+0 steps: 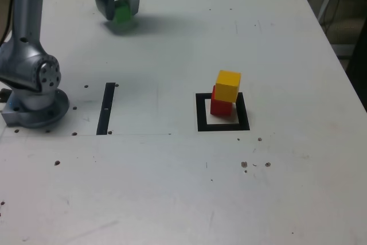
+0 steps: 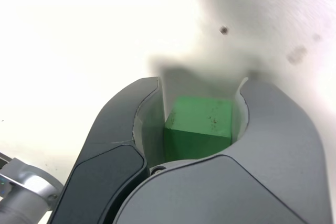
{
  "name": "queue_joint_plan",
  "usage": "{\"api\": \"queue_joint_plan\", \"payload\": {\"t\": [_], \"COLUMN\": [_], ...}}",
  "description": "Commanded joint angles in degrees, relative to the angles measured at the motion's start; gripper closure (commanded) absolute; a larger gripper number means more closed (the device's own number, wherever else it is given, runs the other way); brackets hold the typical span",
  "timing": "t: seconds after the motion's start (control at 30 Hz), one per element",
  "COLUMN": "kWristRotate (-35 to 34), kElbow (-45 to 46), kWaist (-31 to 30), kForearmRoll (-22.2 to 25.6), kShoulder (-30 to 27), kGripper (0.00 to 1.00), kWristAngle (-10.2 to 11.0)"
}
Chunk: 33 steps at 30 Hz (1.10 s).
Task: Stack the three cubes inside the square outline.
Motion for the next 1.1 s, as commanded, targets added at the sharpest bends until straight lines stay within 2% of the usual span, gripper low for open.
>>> {"api": "queue_joint_plan", "payload": {"t": [0.0,0.3,0.57,1.07], "kWristRotate": [0.58,3.46,2.24,-6.51], "kElbow": [-0.34,-0.54,-0.89,-7.87], "kWaist": [-1.71,-13.42,-24.62,-42.49], "kForearmRoll": [0.85,5.57,9.50,17.49], "kShoulder": [-2.47,-10.60,-12.67,-14.53], "kGripper": [0.89,0.89,0.89,0.89], "kWristAngle": [0.05,-0.13,-0.78,-2.57]}}
